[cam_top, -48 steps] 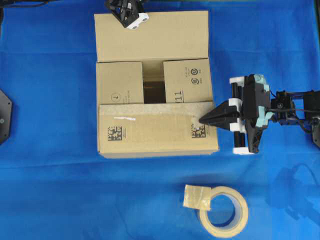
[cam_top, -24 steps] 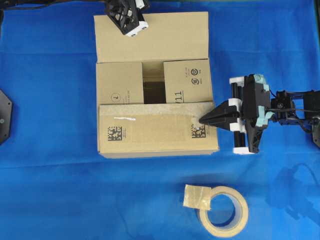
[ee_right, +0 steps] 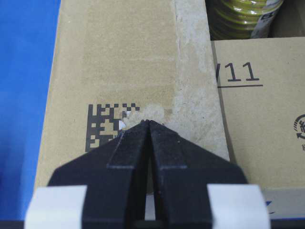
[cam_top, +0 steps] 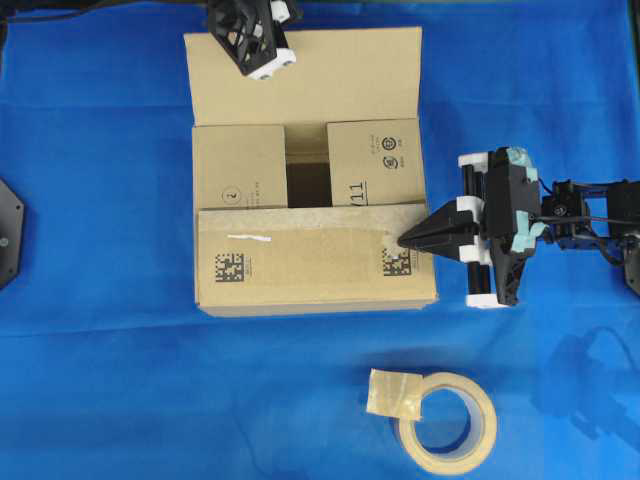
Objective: Close the cardboard box.
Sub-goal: 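Fold the back top flap forward with the left gripper onto the front flap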
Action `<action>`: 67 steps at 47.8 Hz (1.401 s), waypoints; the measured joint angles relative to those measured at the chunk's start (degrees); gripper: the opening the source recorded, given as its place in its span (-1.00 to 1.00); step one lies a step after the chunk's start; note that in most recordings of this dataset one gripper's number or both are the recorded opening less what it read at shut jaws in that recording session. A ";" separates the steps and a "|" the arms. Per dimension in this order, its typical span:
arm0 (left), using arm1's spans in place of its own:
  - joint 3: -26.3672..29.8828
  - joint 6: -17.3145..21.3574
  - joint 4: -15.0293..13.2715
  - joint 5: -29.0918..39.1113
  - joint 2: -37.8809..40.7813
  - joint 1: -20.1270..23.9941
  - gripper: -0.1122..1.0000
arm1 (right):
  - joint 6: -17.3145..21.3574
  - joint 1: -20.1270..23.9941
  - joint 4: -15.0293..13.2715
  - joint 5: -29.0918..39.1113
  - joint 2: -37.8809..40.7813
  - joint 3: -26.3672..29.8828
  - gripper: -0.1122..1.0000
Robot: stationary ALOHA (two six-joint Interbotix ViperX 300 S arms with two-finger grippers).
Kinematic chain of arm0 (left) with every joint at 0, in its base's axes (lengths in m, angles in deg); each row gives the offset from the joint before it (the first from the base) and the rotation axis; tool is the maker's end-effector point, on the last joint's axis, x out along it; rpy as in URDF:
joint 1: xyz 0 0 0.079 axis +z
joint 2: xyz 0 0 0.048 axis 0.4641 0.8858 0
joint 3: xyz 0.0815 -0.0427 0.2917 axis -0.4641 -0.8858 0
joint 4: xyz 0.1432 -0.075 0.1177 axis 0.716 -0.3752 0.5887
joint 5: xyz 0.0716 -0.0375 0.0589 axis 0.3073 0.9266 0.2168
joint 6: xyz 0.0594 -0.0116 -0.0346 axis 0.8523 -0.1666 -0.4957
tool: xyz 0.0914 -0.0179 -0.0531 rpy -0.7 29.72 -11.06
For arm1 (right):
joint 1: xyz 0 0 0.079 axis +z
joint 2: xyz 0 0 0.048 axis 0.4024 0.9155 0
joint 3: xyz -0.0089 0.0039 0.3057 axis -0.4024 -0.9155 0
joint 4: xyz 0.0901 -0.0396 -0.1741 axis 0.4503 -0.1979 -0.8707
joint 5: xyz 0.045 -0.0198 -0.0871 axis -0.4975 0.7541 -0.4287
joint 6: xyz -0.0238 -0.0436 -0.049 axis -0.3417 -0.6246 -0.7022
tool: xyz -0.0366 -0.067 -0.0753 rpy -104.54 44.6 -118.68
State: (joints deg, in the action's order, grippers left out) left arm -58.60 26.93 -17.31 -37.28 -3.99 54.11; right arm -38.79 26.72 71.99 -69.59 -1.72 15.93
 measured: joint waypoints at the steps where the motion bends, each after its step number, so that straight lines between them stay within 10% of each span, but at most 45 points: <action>1: 0.00 -0.18 0.00 0.09 -0.26 -0.35 -0.80 | 0.09 0.00 0.09 0.00 0.00 0.00 -0.80; 36: -5.27 -7.21 -0.18 -0.35 -1.32 -18.19 -0.80 | 0.00 -0.26 0.00 0.00 0.00 0.18 -0.80; 67: -18.72 -12.74 -0.18 -18.98 -5.01 -20.83 -0.80 | -0.09 -1.41 0.00 -0.09 0.00 0.97 -0.80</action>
State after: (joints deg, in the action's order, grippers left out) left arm -77.32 14.19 -17.49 -56.27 -9.00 33.28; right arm -38.87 25.31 71.99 -69.68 -1.72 16.90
